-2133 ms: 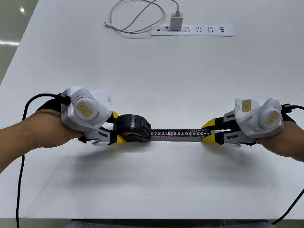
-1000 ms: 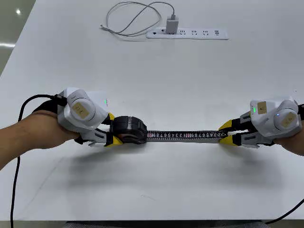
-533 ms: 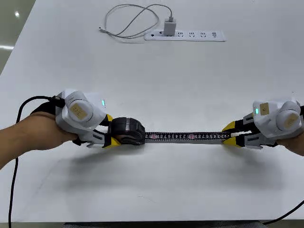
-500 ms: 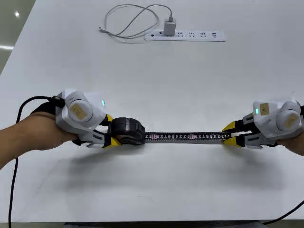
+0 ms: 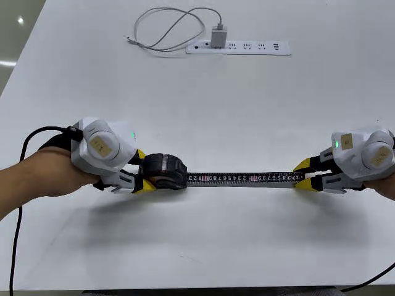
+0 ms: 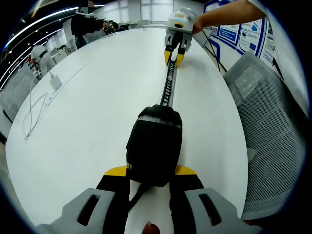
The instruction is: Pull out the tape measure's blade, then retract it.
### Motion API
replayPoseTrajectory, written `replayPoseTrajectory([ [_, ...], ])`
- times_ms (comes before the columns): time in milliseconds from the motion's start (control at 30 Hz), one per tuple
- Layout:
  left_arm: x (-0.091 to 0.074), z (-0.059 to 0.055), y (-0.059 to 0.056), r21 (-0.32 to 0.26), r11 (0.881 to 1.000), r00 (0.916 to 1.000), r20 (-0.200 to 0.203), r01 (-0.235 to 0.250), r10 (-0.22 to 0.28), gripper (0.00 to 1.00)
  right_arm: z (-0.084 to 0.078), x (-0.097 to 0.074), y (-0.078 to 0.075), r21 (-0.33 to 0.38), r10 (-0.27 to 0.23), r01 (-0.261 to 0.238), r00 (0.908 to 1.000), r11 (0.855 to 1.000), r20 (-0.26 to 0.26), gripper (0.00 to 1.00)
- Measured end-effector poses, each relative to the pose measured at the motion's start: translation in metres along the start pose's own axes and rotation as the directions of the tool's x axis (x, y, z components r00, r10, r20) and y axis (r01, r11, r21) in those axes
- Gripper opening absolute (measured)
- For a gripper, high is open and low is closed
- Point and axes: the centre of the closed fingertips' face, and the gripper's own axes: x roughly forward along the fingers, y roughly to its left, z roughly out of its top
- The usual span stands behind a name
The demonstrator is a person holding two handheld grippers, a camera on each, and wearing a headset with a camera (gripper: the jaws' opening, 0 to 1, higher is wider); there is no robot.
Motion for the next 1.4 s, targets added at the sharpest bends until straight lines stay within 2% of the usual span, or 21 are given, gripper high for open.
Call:
replayPoseTrajectory([
  [233, 0.0002, 0.0002, 0.0005, 0.007, 1.0, 1.0, -0.001, -0.009, 0.009, 0.26, 0.0003, 0.0014, -0.0001, -0.002, 0.002, -0.002, 0.9999, 1.0, -0.015, 0.1],
  [367, 0.0002, 0.0009, 0.0002, -0.001, 1.0, 0.9999, 0.002, -0.013, 0.013, 0.27, 0.0005, 0.0024, 0.0001, 0.022, 0.01, -0.009, 0.9997, 1.0, -0.022, 0.11],
  [400, 0.0003, 0.0018, 0.0001, -0.029, 1.0, 0.9999, -0.002, -0.013, 0.012, 0.27, 0.0006, 0.0026, -0.0002, 0.022, 0.013, -0.012, 0.9995, 1.0, -0.027, 0.11],
  [433, 0.0007, 0.0028, 0.0004, -0.032, 0.999, 0.9998, -0.007, -0.016, 0.016, 0.27, 0.0007, 0.0026, -0.0002, 0.018, 0.015, -0.014, 0.9994, 1.0, -0.033, 0.11],
  [500, 0.0011, 0.0017, 0.0005, -0.012, 1.0, 0.9997, -0.016, -0.018, 0.018, 0.27, 0.0006, 0.0028, 0.0001, 0.002, 0.02, -0.02, 0.9988, 1.0, -0.044, 0.11],
  [767, 0.0002, 0.0018, 0.0001, -0.033, 0.999, 0.9996, -0.017, -0.021, 0.021, 0.27, 0.0013, 0.0034, 0.0002, -0.006, 0.025, -0.026, 0.9966, 1.0, -0.079, 0.12],
  [1400, -0.0002, 0.0023, 0.0008, -0.033, 0.998, 0.9989, -0.019, -0.044, 0.043, 0.29, 0.0007, 0.0021, 0.0006, -0.006, 0.018, -0.019, 0.9955, 1.0, -0.093, 0.12],
])
